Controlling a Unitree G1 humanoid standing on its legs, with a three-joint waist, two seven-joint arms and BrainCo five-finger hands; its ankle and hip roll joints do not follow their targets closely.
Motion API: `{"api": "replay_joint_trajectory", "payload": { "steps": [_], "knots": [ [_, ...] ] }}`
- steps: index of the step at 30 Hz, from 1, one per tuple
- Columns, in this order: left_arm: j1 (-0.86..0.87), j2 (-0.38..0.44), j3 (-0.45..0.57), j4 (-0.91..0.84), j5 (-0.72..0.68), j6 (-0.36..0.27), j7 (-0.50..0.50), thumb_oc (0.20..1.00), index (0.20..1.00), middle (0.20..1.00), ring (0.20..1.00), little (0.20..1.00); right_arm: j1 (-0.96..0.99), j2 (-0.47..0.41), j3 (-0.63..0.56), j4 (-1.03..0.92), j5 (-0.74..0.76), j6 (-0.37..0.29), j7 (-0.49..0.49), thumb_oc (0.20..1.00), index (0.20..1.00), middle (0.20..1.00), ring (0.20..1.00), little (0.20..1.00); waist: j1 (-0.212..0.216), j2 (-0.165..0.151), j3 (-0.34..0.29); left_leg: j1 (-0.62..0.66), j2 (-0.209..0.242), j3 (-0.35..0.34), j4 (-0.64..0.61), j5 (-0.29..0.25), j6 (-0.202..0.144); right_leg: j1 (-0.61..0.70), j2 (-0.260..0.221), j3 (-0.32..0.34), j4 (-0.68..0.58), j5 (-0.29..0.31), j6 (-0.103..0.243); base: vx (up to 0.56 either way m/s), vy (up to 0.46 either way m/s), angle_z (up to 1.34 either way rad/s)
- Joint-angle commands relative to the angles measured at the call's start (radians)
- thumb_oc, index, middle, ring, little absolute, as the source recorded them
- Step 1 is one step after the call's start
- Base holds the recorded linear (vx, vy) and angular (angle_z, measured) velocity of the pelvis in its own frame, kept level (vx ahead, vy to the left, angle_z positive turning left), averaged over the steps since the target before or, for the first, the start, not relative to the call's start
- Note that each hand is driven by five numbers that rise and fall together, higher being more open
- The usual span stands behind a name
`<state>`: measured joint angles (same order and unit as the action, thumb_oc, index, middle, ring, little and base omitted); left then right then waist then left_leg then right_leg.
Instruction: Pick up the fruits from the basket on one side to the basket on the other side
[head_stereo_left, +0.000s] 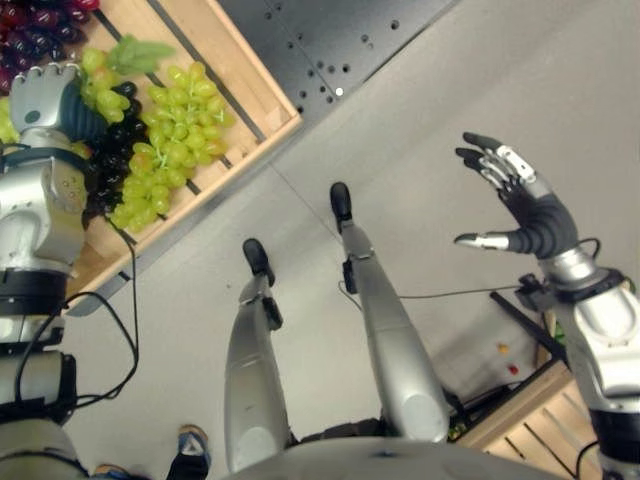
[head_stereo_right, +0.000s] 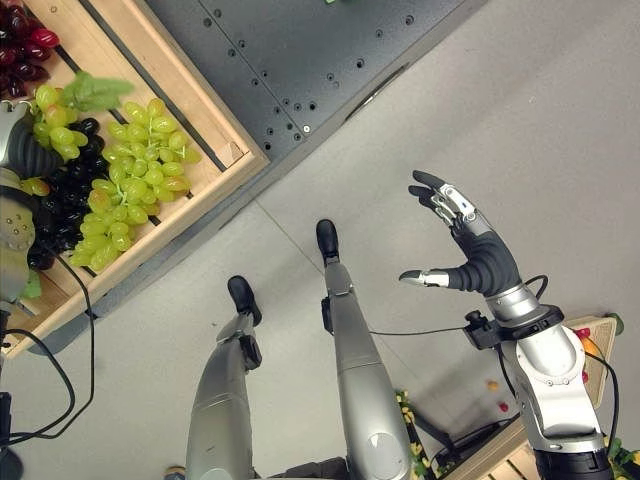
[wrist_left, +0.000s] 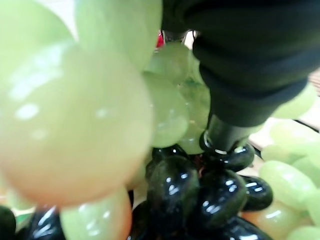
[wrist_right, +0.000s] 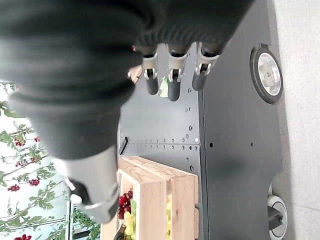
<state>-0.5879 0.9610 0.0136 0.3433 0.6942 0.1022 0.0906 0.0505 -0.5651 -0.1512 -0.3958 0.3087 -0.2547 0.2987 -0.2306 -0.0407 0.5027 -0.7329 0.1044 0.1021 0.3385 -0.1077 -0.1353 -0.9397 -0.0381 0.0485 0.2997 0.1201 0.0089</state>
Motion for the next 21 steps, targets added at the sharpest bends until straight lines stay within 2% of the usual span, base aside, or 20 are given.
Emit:
{"api": "replay_joint_trajectory", "payload": {
  "steps": [1, 8, 13, 15, 16, 17, 21],
  "knots": [
    [0.046, 0.033, -0.008, -0.011, 0.024, -0.012, -0.024, 0.2, 0.2, 0.2, 0.2, 0.2, -0.026, 0.017, -0.031, -0.112, 0.044, -0.042, -0.007, 1.0, 1.0, 1.0, 1.0, 1.0, 0.0, -0.051, 0.017, 0.03, -0.074, 0.0, -0.053, 0.007, 0.116, 0.037, 0.039, -0.03, 0.133, -0.139, 0.081, 0.0, 0.0, 0.0],
    [0.079, 0.023, 0.005, -0.031, 0.024, -0.022, -0.034, 0.2, 0.2, 0.2, 0.2, 0.2, -0.029, 0.012, -0.033, -0.107, 0.041, -0.043, -0.009, 1.0, 1.0, 1.0, 1.0, 1.0, 0.013, -0.036, 0.017, 0.056, -0.08, -0.008, -0.067, 0.015, 0.114, 0.063, 0.034, -0.034, 0.124, -0.139, 0.079, -0.01, -0.001, 0.0],
    [0.105, -0.016, 0.028, -0.061, -0.018, -0.031, -0.029, 0.2, 0.2, 0.2, 0.2, 0.2, -0.036, 0.009, -0.023, -0.091, 0.027, -0.052, -0.017, 1.0, 1.0, 1.0, 1.0, 1.0, 0.026, -0.024, 0.017, 0.089, -0.085, -0.014, -0.071, 0.016, 0.112, 0.1, 0.024, -0.039, 0.127, -0.145, 0.08, -0.02, 0.001, 0.0],
    [0.11, -0.065, 0.052, -0.069, -0.115, -0.053, 0.004, 0.2, 0.2, 0.2, 0.2, 0.2, -0.042, 0.007, -0.013, -0.076, 0.018, -0.058, -0.025, 1.0, 1.0, 1.0, 1.0, 1.0, 0.033, -0.019, 0.017, 0.105, -0.09, -0.014, -0.081, 0.022, 0.112, 0.116, 0.021, -0.042, 0.12, -0.142, 0.079, 0.0, 0.0, 0.0],
    [0.114, -0.067, 0.055, -0.069, -0.118, -0.055, 0.006, 0.2, 0.2, 0.2, 0.2, 0.2, -0.042, 0.004, -0.011, -0.074, 0.017, -0.06, -0.026, 1.0, 1.0, 1.0, 1.0, 1.0, 0.031, -0.017, 0.017, 0.108, -0.09, -0.015, -0.084, 0.023, 0.112, 0.119, 0.021, -0.042, 0.118, -0.142, 0.079, 0.0, 0.0, 0.0],
    [0.128, -0.132, 0.092, -0.06, -0.232, -0.075, 0.05, 0.2, 0.2, 0.2, 0.2, 0.2, -0.043, 0.006, -0.002, -0.05, 0.003, -0.068, -0.042, 1.0, 1.0, 1.0, 1.0, 1.0, 0.042, -0.009, 0.017, 0.132, -0.094, -0.016, -0.103, 0.031, 0.108, 0.137, 0.016, -0.046, 0.111, -0.141, 0.078, 0.0, 0.0, 0.0],
    [0.15, -0.218, 0.11, -0.103, -0.427, -0.174, 0.1, 0.2, 0.2, 0.2, 0.2, 0.2, -0.048, -0.009, 0.03, 0.01, -0.021, -0.093, -0.074, 1.0, 1.0, 1.0, 1.0, 1.0, 0.05, 0.002, 0.017, 0.18, -0.102, -0.016, -0.132, 0.053, 0.102, 0.186, 0.007, -0.05, 0.089, -0.126, 0.08, -0.01, 0.002, 0.04]
  ]
}}
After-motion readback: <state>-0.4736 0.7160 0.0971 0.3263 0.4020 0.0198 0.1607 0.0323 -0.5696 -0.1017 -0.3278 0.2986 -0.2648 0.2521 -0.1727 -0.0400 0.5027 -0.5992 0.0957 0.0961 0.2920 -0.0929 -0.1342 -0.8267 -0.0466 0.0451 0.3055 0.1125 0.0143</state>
